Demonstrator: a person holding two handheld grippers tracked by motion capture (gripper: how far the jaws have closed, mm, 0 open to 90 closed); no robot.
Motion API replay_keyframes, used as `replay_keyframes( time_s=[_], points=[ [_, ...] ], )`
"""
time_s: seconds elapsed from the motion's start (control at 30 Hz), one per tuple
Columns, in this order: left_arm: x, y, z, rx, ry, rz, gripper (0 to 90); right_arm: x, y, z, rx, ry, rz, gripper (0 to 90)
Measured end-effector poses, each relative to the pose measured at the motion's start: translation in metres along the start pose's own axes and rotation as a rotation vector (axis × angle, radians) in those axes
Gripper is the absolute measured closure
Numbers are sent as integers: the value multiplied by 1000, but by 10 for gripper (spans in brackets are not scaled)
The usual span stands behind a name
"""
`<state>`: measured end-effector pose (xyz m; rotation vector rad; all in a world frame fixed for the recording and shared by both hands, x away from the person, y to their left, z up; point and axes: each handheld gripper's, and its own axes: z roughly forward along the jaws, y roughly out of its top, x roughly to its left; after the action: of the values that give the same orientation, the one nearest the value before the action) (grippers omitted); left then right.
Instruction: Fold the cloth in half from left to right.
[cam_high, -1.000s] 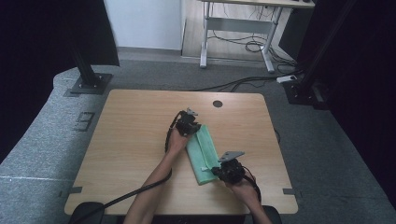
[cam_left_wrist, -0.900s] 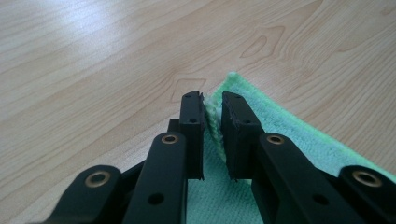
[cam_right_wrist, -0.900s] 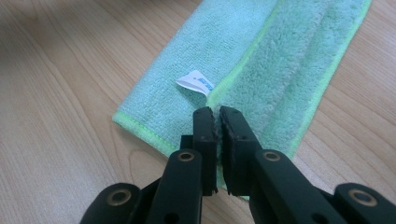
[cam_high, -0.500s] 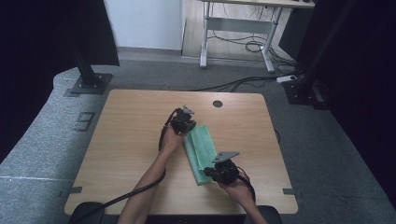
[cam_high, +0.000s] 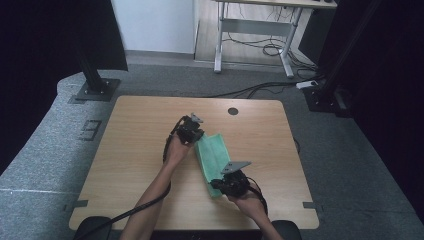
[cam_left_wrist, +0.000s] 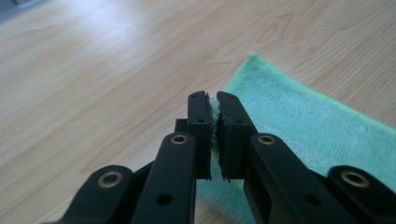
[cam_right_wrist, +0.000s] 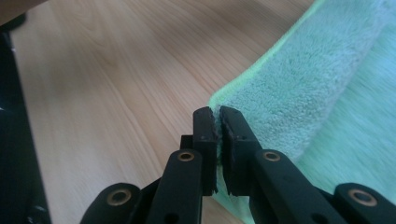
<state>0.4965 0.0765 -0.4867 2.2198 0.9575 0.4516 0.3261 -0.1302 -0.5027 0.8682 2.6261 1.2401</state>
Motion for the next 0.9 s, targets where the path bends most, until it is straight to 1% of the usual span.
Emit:
replay_keyframes(
  time_s=[0.07,0.1,0.13,0.17,0.2,0.23,0.33,0.37,0.4,0.43,0.47,0.5,0.53,0.57,0.63,0.67,0.7,0.73,0.77,0.8,0.83,0.9],
  points=[
    [8,-3,-14,1,11,-9,842,5,5,3,0,8,-16,841],
    [11,-5,-18,2,14,-15,842,8,9,6,-2,14,-26,840],
    [11,-5,-18,2,14,-15,842,8,9,6,-2,14,-26,840],
    [17,-8,-27,6,20,-21,840,14,15,9,-8,25,-40,841],
    [17,-8,-27,6,20,-21,840,16,18,10,-10,30,-46,840],
    [21,-10,-31,10,20,-28,838,20,21,11,-16,35,-57,840],
    [22,-9,-29,11,12,-35,837,22,24,10,-19,38,-64,840],
    [20,-8,-24,8,-2,-39,836,22,25,8,-23,33,-68,840],
    [20,-8,-24,8,-2,-39,836,22,25,8,-23,33,-68,840],
    [15,-6,-15,6,-21,-43,836,19,22,5,-25,25,-60,840],
    [13,-5,-10,4,-30,-45,836,17,19,3,-25,19,-55,840],
    [11,-4,-6,5,-34,-42,836,14,17,1,-23,14,-47,841],
    [11,-4,-6,5,-34,-42,836,14,17,1,-23,14,-47,841],
    [5,-2,4,3,-43,-41,836,8,9,-2,-18,0,-26,840],
    [1,0,11,-3,-50,-43,836,3,5,-4,-14,-9,-11,840],
    [1,0,11,-3,-50,-43,836,3,5,-4,-14,-9,-11,840],
    [-2,2,16,-8,-52,-45,836,1,3,-5,-14,-14,-9,840],
    [-6,5,21,-10,-57,-47,834,-4,-1,-8,-7,-32,0,841],
    [-7,6,24,-10,-64,-41,833,-5,-3,-9,-3,-35,2,840],
    [-8,6,26,-14,-69,-48,832,-7,-4,-10,-2,-39,7,840],
    [-8,6,26,-14,-69,-48,831,-9,-6,-11,-1,-44,13,840],
    [-11,7,34,-6,-64,-40,828,-13,-9,-13,5,-50,22,840]
  ],
)
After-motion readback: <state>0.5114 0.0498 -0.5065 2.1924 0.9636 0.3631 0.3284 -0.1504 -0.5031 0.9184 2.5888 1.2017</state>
